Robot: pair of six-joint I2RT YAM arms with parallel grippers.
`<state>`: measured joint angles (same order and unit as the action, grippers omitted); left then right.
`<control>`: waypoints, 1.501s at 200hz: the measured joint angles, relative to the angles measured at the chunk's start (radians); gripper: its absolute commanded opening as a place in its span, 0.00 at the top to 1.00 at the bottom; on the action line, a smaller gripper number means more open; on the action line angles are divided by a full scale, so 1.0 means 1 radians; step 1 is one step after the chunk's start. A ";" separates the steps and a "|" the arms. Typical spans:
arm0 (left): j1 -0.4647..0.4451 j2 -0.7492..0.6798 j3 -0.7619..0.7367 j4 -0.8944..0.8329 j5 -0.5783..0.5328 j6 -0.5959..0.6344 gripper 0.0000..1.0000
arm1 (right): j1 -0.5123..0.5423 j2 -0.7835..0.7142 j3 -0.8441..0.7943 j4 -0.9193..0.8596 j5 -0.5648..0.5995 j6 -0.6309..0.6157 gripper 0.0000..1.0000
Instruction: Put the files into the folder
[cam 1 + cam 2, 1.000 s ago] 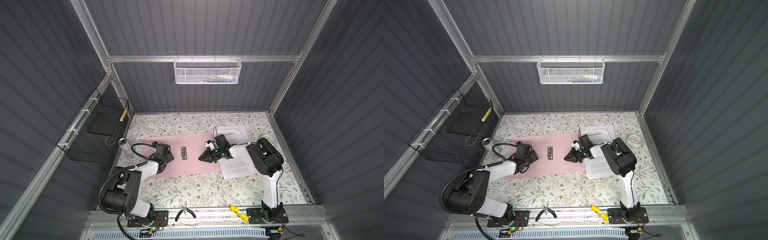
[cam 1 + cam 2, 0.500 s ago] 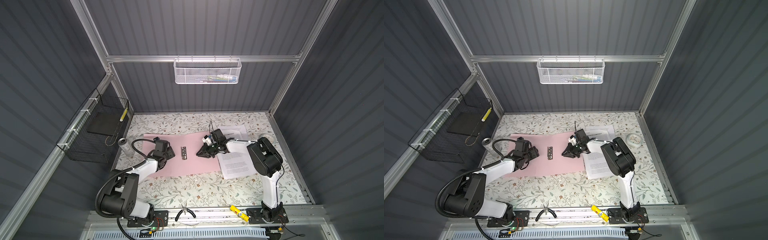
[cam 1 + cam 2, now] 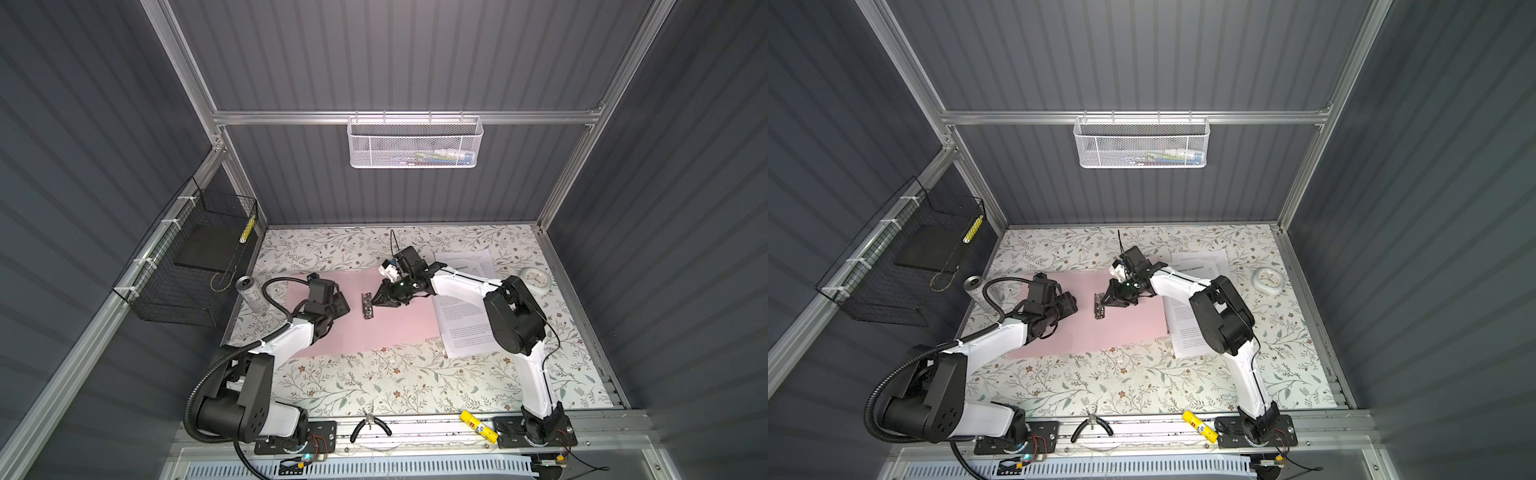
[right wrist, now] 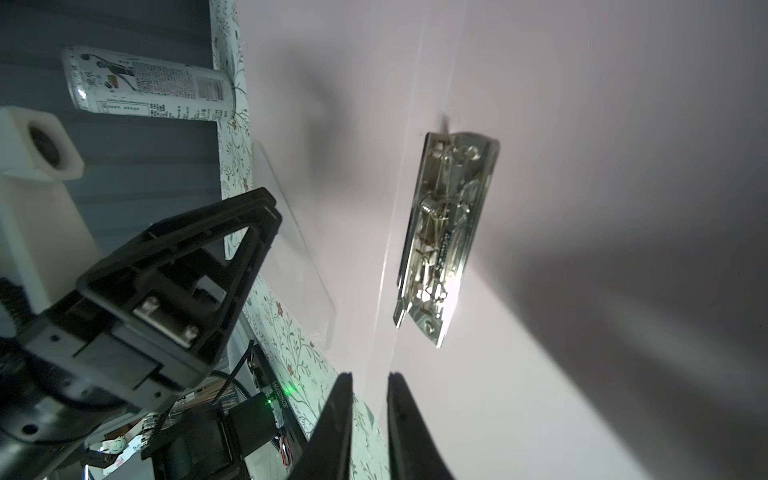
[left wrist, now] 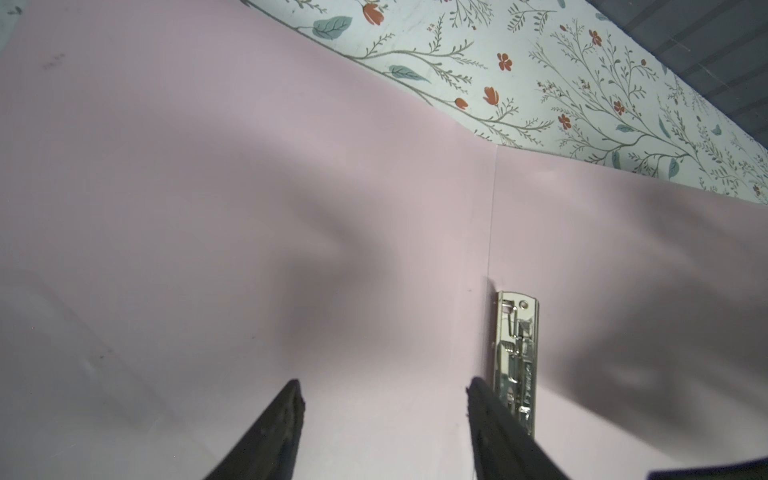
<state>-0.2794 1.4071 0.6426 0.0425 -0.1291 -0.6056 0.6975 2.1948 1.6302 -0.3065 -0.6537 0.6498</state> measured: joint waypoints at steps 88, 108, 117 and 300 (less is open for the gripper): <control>0.000 0.026 -0.070 0.051 0.015 -0.031 0.41 | 0.061 0.095 0.098 -0.140 0.037 -0.041 0.83; 0.000 0.035 -0.083 0.068 0.019 -0.040 0.41 | 0.061 0.102 0.106 -0.143 0.040 -0.043 0.83; 0.000 0.040 -0.088 0.076 0.019 -0.044 0.41 | 0.061 0.105 0.106 -0.145 0.041 -0.043 0.83; 0.000 0.044 -0.135 0.165 0.018 -0.060 0.43 | 0.063 0.159 0.179 -0.159 0.047 -0.029 0.85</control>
<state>-0.2794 1.4509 0.5072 0.2073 -0.1108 -0.6655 0.7609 2.3535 1.8088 -0.4660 -0.6064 0.6212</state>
